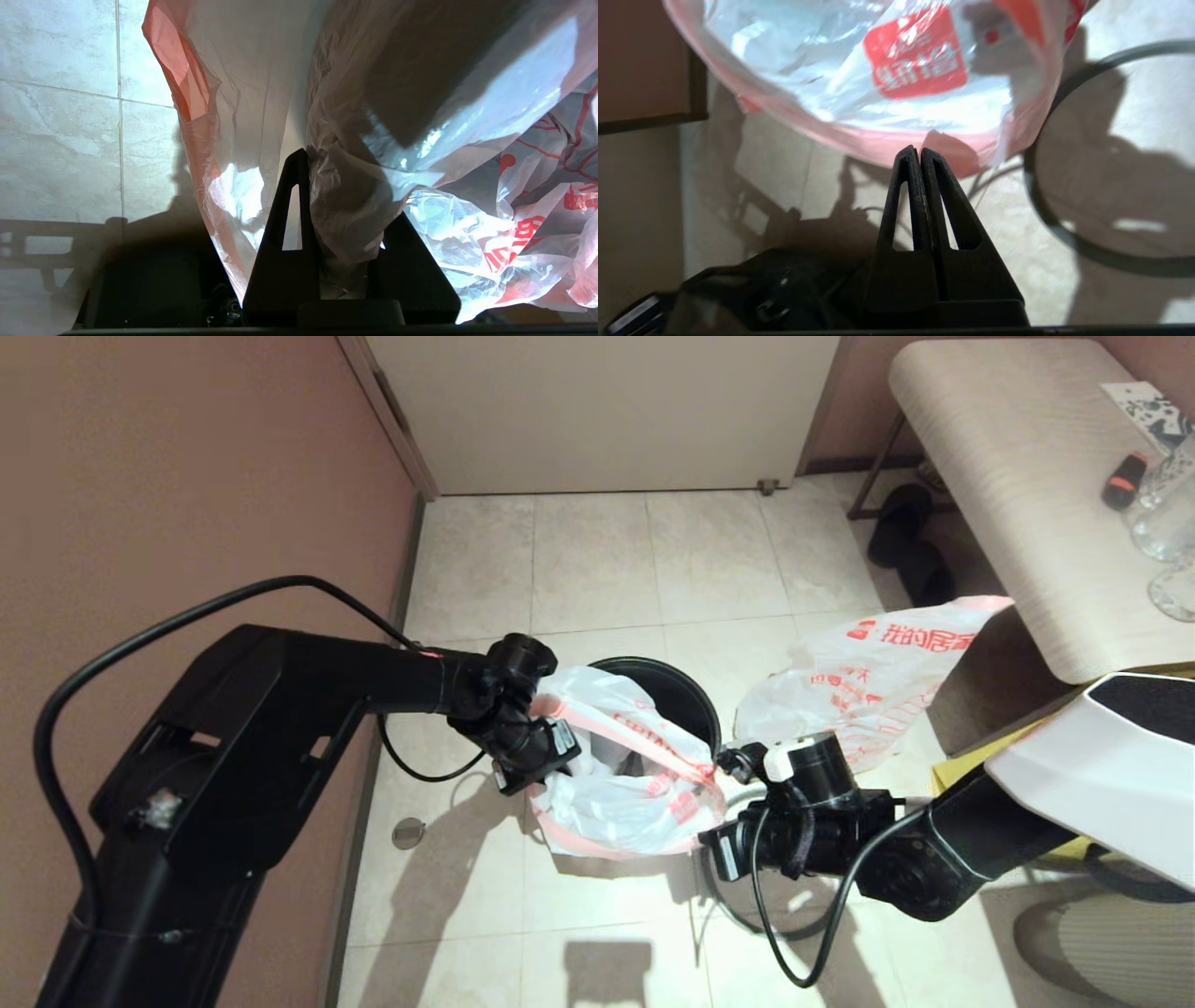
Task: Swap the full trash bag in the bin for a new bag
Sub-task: Put the new garbage bag on the trash can
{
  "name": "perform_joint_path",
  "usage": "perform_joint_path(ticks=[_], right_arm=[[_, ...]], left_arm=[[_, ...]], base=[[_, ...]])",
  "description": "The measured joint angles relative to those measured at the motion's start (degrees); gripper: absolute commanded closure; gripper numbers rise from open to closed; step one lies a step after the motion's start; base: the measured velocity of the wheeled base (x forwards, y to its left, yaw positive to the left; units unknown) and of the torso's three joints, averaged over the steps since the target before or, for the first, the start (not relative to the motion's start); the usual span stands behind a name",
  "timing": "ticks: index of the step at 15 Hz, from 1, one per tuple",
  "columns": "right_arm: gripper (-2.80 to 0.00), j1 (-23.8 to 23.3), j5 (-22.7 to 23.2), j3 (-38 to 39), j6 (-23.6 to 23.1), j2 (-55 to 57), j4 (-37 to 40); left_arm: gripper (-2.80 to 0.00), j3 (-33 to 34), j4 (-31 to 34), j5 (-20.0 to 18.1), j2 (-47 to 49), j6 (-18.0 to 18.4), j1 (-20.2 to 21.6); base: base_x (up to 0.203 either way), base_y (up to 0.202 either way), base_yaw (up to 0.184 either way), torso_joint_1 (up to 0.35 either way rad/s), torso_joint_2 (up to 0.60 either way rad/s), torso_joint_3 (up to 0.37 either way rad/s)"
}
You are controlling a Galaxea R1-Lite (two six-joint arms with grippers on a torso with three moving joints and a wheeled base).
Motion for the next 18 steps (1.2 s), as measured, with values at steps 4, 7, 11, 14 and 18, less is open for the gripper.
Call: perform_joint_path(ticks=[4, 7, 11, 14, 18], right_arm=[[0.0, -1.0, -4.57, -6.06, -5.08, 6.97, -2.05], [0.0, -3.04, -8.11, -12.61, -8.14, 11.14, -2.11], [0.0, -6.37, -9.53, -18.17, -9.92, 13.02, -1.96], [0.0, -7.44, -9.72, -17.61, -9.82, 10.92, -1.89], [0.0, -7.33, -9.02, -11.28, -8.83, 6.42, -1.61]], left_arm=[[0.0, 0.28, -0.04, -0.43, 0.0, 0.07, 0.0], [0.0, 0.39, 0.02, -1.13, 0.23, 0.22, 0.02], [0.0, 0.72, -0.01, -0.76, 1.0, 0.4, -0.09], [0.0, 0.69, -0.01, -0.63, 1.44, 0.39, -0.11], [0.0, 0.45, -0.15, -0.65, 1.63, 0.29, -0.13]], base=[[0.0, 0.0, 0.0, 0.0, 0.0, 0.0], [0.0, 0.0, 0.0, 0.0, 0.0, 0.0], [0.0, 0.0, 0.0, 0.0, 0.0, 0.0], [0.0, 0.0, 0.0, 0.0, 0.0, 0.0], [0.0, 0.0, 0.0, 0.0, 0.0, 0.0]])
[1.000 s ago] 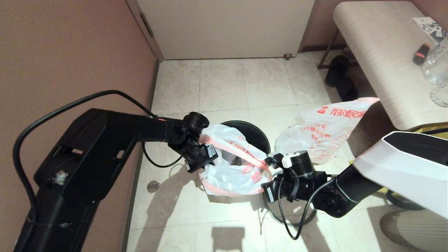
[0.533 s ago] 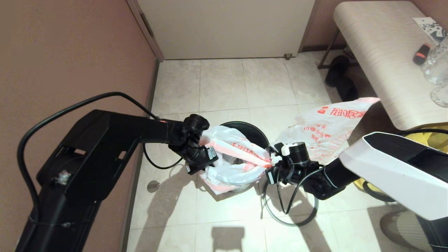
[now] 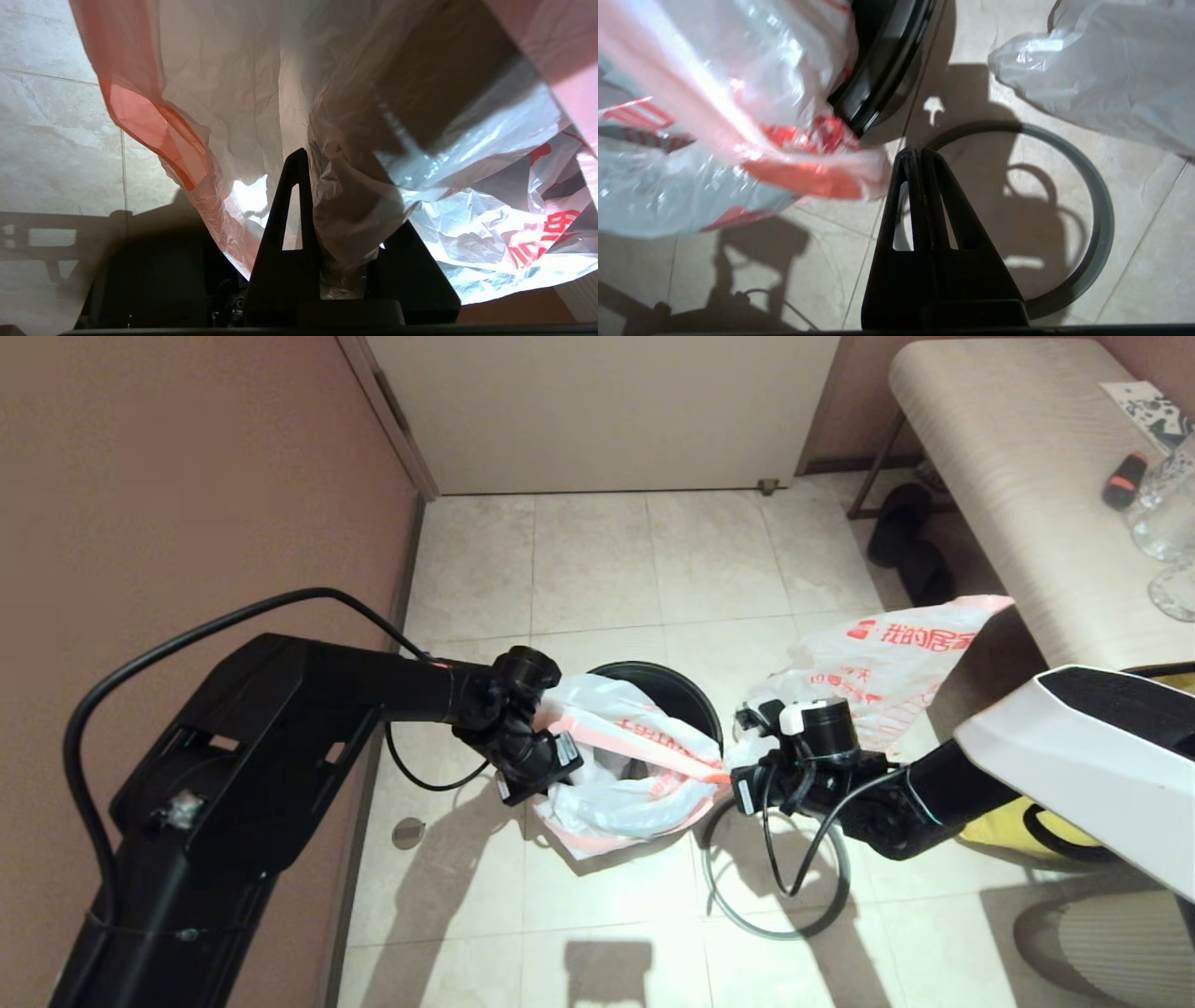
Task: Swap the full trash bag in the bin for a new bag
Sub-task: Put the new garbage bag on the trash can
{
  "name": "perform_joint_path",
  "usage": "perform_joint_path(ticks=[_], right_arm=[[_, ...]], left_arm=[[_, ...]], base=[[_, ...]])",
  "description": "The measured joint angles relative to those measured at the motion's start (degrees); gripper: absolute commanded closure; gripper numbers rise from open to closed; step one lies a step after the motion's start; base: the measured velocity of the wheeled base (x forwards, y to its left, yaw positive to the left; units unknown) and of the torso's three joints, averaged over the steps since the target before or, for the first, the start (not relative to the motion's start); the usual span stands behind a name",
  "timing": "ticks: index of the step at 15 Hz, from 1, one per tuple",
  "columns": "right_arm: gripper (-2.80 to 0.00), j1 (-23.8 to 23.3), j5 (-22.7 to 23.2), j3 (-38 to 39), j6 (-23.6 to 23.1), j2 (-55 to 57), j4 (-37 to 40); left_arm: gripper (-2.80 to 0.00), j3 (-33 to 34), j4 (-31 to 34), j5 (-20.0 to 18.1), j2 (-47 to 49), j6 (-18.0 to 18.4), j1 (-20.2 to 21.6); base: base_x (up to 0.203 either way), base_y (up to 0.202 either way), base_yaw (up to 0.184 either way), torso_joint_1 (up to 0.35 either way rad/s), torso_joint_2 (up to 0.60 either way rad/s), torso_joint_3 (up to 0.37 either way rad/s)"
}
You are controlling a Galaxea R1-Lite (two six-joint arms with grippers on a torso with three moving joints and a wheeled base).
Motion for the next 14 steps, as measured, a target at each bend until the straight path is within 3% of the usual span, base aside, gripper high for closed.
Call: perform_joint_path(ticks=[4, 8, 10, 14], right_arm=[[0.0, 0.91, 2.2, 5.37, 5.6, -4.5, 0.95], [0.0, 2.53, 9.21, 8.34, 7.37, -8.95, 3.31], [0.0, 3.12, 12.68, 9.68, 7.22, -8.98, 0.25], [0.0, 3.94, 13.56, 9.89, 7.31, -4.42, -9.43]], left_arm=[[0.0, -0.15, -0.11, 0.14, 0.0, -0.08, -0.07], [0.0, -0.23, -0.05, 0.11, -0.05, -0.22, -0.13], [0.0, -0.15, 0.05, 0.09, -0.26, -0.22, -0.28], [0.0, 0.18, 1.87, -0.41, -1.94, -0.2, -1.17]], base=[[0.0, 0.0, 0.0, 0.0, 0.0, 0.0], [0.0, 0.0, 0.0, 0.0, 0.0, 0.0], [0.0, 0.0, 0.0, 0.0, 0.0, 0.0], [0.0, 0.0, 0.0, 0.0, 0.0, 0.0]])
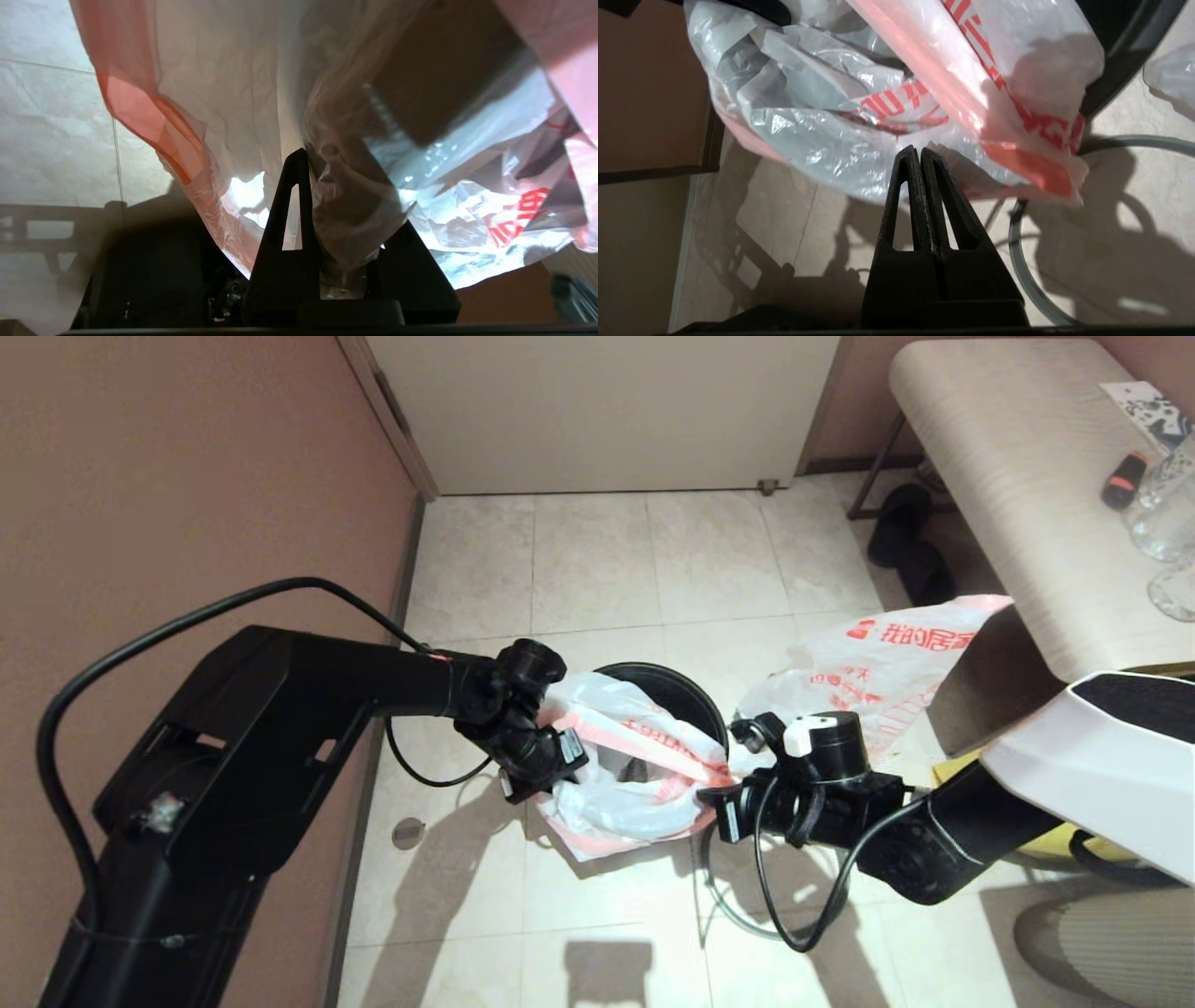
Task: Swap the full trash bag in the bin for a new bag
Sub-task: Put the new garbage bag on the trash can
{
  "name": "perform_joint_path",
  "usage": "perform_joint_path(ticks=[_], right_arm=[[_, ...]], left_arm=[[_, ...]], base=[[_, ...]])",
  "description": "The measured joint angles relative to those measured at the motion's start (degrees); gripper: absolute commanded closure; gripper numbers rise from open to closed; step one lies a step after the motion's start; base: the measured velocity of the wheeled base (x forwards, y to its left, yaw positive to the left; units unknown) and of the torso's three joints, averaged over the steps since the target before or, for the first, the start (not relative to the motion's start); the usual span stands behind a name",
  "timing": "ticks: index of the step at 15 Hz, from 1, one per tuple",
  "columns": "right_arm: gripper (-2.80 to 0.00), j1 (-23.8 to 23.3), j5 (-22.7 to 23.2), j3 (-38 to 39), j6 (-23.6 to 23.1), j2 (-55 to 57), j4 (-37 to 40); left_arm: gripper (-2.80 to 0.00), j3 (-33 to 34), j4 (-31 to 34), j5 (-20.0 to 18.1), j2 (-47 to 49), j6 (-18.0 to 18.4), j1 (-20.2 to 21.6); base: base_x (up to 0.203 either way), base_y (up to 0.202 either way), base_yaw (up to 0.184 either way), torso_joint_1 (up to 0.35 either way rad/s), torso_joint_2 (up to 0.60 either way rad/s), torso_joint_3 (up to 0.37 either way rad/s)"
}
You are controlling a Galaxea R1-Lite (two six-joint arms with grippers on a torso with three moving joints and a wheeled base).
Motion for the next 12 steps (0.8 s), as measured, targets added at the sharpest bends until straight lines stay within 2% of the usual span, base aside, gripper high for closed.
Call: perform_joint_path(ticks=[2, 7, 10, 12], right_arm=[[0.0, 0.17, 0.08, -0.22, 0.73, 2.39, -2.86], [0.0, 0.72, -0.53, -0.95, 1.51, 5.44, -4.02], [0.0, -1.39, -4.43, -3.77, 1.74, 8.93, -11.33], [0.0, -2.68, -8.06, -6.17, 1.82, 10.65, -14.1]], left_arm=[[0.0, 0.06, 0.21, -0.09, -0.4, -0.02, -0.32], [0.0, 0.11, 0.31, -0.59, -0.68, 0.07, -0.53], [0.0, 1.0, 0.34, -3.9, -1.54, 0.18, -0.54], [0.0, 1.26, 0.28, -4.27, -1.97, 0.2, -0.57]], base=[[0.0, 0.0, 0.0, 0.0, 0.0, 0.0], [0.0, 0.0, 0.0, 0.0, 0.0, 0.0], [0.0, 0.0, 0.0, 0.0, 0.0, 0.0], [0.0, 0.0, 0.0, 0.0, 0.0, 0.0]])
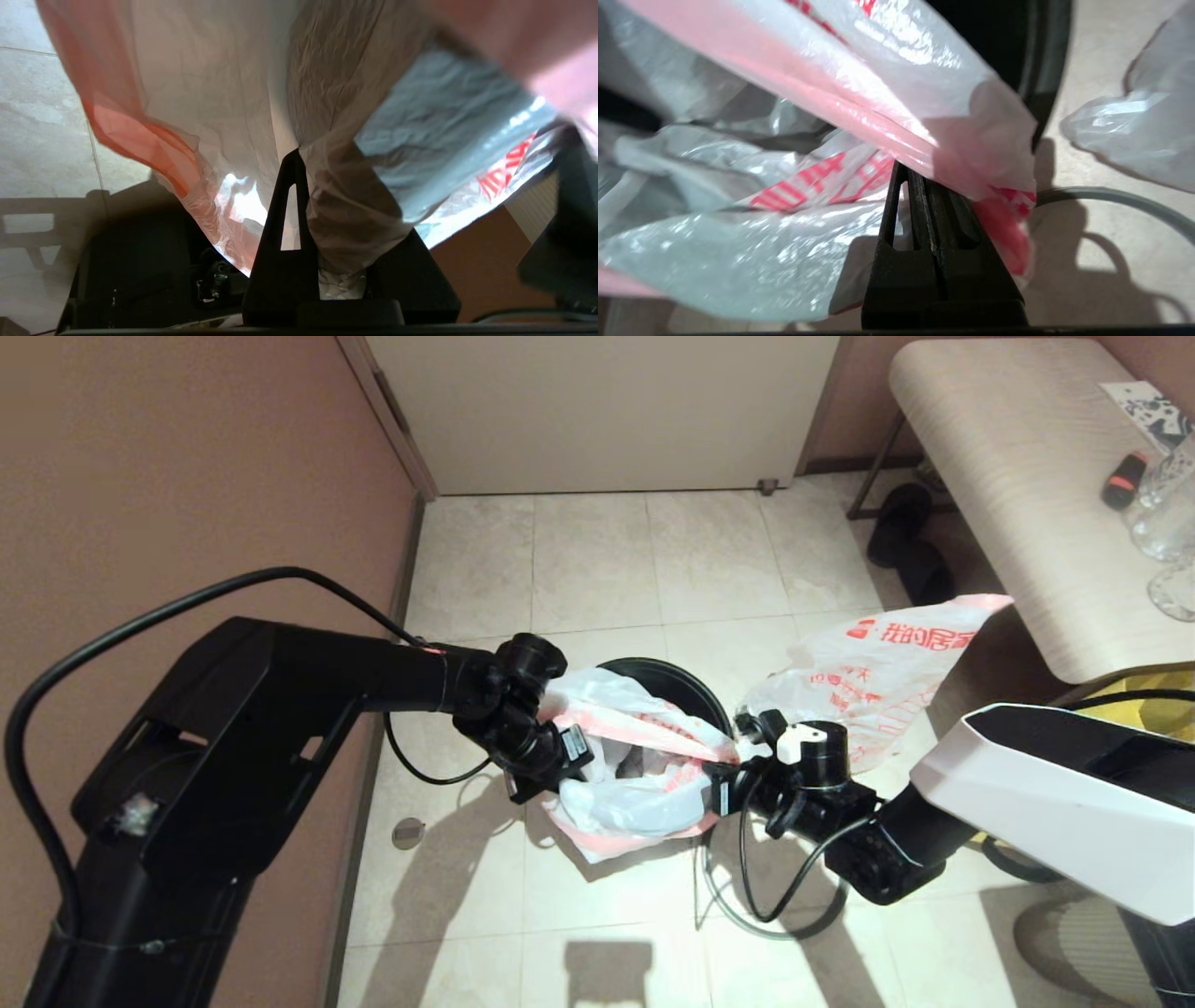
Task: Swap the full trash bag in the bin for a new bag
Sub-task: Put the new garbage bag on the trash can
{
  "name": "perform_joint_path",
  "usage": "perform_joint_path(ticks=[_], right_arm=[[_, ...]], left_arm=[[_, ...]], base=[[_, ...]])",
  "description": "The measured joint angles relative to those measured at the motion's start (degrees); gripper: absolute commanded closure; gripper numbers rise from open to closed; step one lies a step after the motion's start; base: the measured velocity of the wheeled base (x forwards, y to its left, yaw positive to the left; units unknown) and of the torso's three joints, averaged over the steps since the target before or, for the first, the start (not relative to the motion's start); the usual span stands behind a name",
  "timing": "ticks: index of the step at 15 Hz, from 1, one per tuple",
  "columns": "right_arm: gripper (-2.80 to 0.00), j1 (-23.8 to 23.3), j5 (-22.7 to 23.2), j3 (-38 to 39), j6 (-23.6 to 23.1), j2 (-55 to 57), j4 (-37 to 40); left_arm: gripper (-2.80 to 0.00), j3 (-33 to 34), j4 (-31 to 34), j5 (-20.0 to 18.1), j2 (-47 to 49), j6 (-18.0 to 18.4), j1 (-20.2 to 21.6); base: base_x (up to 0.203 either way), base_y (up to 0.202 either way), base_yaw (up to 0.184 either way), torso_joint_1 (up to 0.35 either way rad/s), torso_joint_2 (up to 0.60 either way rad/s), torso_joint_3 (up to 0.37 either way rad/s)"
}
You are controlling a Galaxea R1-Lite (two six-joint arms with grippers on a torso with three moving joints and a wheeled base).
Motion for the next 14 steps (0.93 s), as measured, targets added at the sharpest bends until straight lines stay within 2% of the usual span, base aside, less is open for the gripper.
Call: perform_joint_path(ticks=[2, 8, 14], right_arm=[[0.0, -1.09, -3.2, -1.87, 0.06, 0.58, -0.78], [0.0, -2.2, -4.85, -4.99, 0.14, 1.28, -0.52], [0.0, -2.84, -6.51, -11.03, 0.06, 1.76, 3.14]], left_arm=[[0.0, 0.04, 0.01, -0.02, -0.04, 0.04, 0.04], [0.0, 0.07, 0.04, 0.09, 0.59, 0.13, -0.11], [0.0, 0.11, 0.05, 0.24, 1.16, 0.15, -0.02]], base=[[0.0, 0.0, 0.0, 0.0, 0.0, 0.0], [0.0, 0.0, 0.0, 0.0, 0.0, 0.0], [0.0, 0.0, 0.0, 0.0, 0.0, 0.0]])
